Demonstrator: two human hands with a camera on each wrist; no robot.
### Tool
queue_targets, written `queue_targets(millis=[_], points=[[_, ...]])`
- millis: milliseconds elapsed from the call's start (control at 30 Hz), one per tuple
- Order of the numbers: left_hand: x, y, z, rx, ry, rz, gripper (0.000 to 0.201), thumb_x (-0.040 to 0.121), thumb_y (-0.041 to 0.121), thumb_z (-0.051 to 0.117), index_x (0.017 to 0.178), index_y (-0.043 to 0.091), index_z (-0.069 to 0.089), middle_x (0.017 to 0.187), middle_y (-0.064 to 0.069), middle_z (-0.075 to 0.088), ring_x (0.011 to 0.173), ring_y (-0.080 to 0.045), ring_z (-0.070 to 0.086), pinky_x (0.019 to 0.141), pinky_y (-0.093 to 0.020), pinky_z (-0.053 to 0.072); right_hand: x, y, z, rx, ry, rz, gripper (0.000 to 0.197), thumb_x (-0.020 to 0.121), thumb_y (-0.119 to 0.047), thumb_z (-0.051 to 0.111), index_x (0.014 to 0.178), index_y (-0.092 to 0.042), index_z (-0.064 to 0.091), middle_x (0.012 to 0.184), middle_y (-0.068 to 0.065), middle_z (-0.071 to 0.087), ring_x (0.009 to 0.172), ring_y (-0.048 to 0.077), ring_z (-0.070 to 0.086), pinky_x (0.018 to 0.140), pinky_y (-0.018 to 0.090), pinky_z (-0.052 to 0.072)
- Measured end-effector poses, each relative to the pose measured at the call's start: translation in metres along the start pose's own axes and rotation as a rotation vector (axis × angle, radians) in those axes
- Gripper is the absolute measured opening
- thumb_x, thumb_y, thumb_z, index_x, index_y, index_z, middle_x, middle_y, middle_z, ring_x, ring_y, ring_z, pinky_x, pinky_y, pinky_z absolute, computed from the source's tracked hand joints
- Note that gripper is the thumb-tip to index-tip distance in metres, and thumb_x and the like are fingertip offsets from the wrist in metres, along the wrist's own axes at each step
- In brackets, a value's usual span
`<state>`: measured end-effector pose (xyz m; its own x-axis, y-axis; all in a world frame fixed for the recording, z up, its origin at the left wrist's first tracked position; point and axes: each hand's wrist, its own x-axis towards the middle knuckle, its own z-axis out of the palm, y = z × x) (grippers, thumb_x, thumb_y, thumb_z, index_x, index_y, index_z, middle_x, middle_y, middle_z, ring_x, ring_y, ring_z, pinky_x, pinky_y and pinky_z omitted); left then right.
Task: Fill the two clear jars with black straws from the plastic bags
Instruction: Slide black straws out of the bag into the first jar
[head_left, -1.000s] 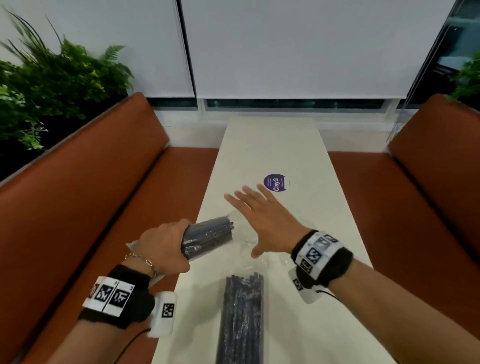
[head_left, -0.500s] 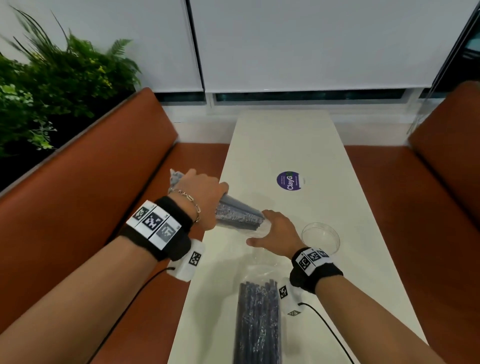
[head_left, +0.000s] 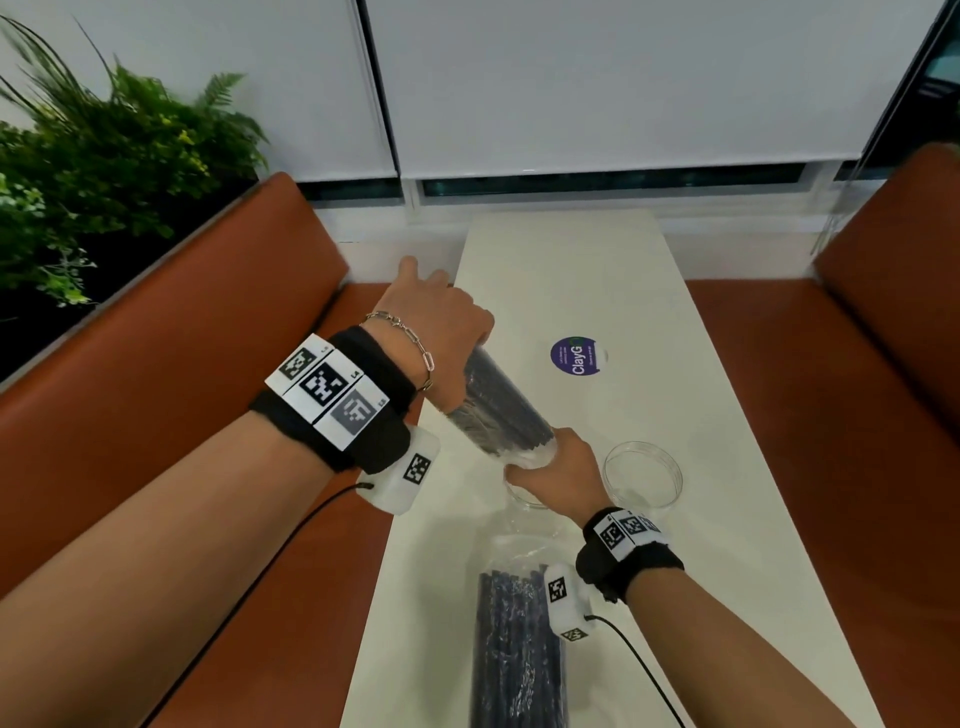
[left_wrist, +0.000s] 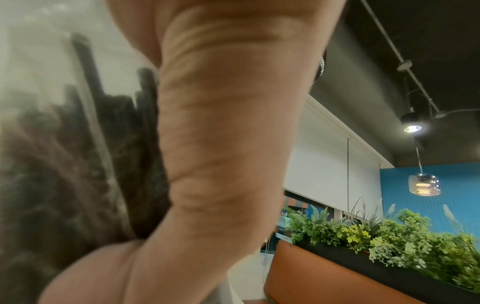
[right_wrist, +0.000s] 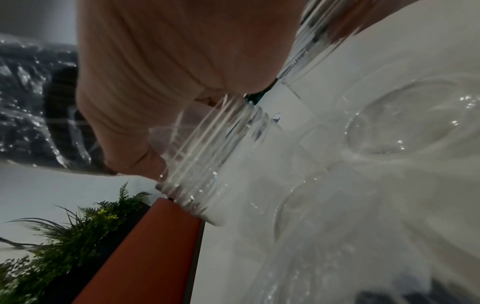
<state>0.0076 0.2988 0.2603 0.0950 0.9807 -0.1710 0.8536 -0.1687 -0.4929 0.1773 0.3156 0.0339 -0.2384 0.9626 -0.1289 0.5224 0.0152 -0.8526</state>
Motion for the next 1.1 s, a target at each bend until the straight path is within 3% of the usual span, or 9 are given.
queue_targets(millis=[133, 267, 367, 467, 600, 700, 833, 1000, 1100], points=[[0.001, 0.005, -0.012, -0.014, 0.024, 0.023, 0.067, 0.069, 0.051, 0.077, 0.131, 0.039, 0.056, 0.116, 0.006, 0.067, 0.117, -0.024, 0.054, 0.107, -0.053, 0.033, 0.002, 0.008, 0.004, 0.053, -0.011, 0.05, 0.038, 0.074, -0.018, 0.09, 0.076, -0.03, 0.054, 0.082, -0.009, 0.066, 0.075, 0.014, 0.066, 0.079, 0.038, 0.058], [0.006, 0.008, -0.016, -0.118, 0.041, 0.066, 0.074, 0.07, 0.042, 0.08, 0.139, 0.037, 0.052, 0.126, 0.006, 0.061, 0.122, -0.023, 0.05, 0.101, -0.047, 0.04, 0.006, 0.017, 0.01, 0.096, -0.027, 0.072, 0.026, 0.071, -0.017, 0.087, 0.084, -0.016, 0.065, 0.079, -0.002, 0.069, 0.076, 0.023, 0.068, 0.066, 0.032, 0.053], [0.009, 0.005, -0.016, -0.281, 0.082, 0.102, 0.086, 0.069, 0.032, 0.087, 0.145, 0.035, 0.048, 0.13, 0.002, 0.053, 0.12, -0.022, 0.048, 0.082, -0.036, 0.044, 0.006, 0.02, 0.01, 0.14, -0.033, 0.054, 0.034, 0.068, -0.02, 0.092, 0.095, -0.015, 0.071, 0.091, -0.001, 0.076, 0.084, 0.022, 0.074, 0.076, 0.037, 0.06], [0.009, 0.0, -0.019, -0.503, 0.148, 0.098, 0.089, 0.067, 0.02, 0.093, 0.144, 0.032, 0.051, 0.133, 0.0, 0.048, 0.115, -0.019, 0.047, 0.084, -0.034, 0.055, 0.002, 0.019, 0.011, 0.195, -0.03, 0.006, 0.056, 0.062, -0.03, 0.1, 0.109, -0.028, 0.069, 0.105, -0.009, 0.077, 0.097, 0.011, 0.073, 0.086, 0.03, 0.06], [0.005, -0.005, -0.009, -0.824, 0.289, 0.062, 0.077, 0.067, 0.022, 0.095, 0.136, 0.031, 0.061, 0.13, 0.002, 0.054, 0.112, -0.016, 0.054, 0.09, -0.031, 0.057, 0.004, 0.021, 0.013, 0.195, -0.012, 0.005, 0.063, 0.06, -0.039, 0.101, 0.113, -0.025, 0.068, 0.108, -0.008, 0.077, 0.1, 0.014, 0.073, 0.088, 0.034, 0.061], [0.0, -0.005, 0.005, -1.022, 0.384, 0.064, 0.048, 0.073, 0.032, 0.094, 0.118, 0.027, 0.077, 0.127, 0.003, 0.064, 0.112, -0.014, 0.062, 0.097, -0.034, 0.058, 0.006, 0.022, 0.015, 0.183, -0.012, 0.009, 0.067, 0.059, -0.04, 0.1, 0.114, -0.025, 0.066, 0.108, -0.007, 0.077, 0.1, 0.017, 0.073, 0.088, 0.037, 0.063], [-0.003, -0.01, 0.012, -1.103, 0.439, 0.023, 0.03, 0.081, 0.039, 0.087, 0.103, 0.019, 0.085, 0.135, 0.003, 0.066, 0.118, -0.01, 0.058, 0.096, -0.029, 0.056, 0.006, 0.019, 0.013, 0.196, -0.031, 0.004, 0.06, 0.063, -0.031, 0.1, 0.111, -0.028, 0.065, 0.104, -0.009, 0.075, 0.097, 0.014, 0.072, 0.081, 0.028, 0.06], [-0.004, -0.005, 0.021, -1.225, 0.47, 0.02, 0.023, 0.087, 0.04, 0.08, 0.105, 0.026, 0.083, 0.116, 0.003, 0.063, 0.109, -0.014, 0.06, 0.096, -0.038, 0.059, 0.001, 0.015, 0.01, 0.227, -0.048, 0.0, 0.061, 0.059, -0.029, 0.101, 0.109, -0.029, 0.066, 0.102, -0.008, 0.077, 0.095, 0.014, 0.074, 0.081, 0.032, 0.063], [-0.001, -0.003, 0.021, -1.242, 0.458, 0.035, 0.03, 0.095, 0.04, 0.071, 0.12, 0.027, 0.08, 0.109, 0.005, 0.056, 0.107, -0.015, 0.058, 0.095, -0.036, 0.058, 0.0, 0.016, 0.01, 0.256, -0.059, 0.002, 0.064, 0.055, -0.029, 0.101, 0.109, -0.029, 0.066, 0.103, -0.004, 0.078, 0.095, 0.02, 0.076, 0.08, 0.037, 0.067]])
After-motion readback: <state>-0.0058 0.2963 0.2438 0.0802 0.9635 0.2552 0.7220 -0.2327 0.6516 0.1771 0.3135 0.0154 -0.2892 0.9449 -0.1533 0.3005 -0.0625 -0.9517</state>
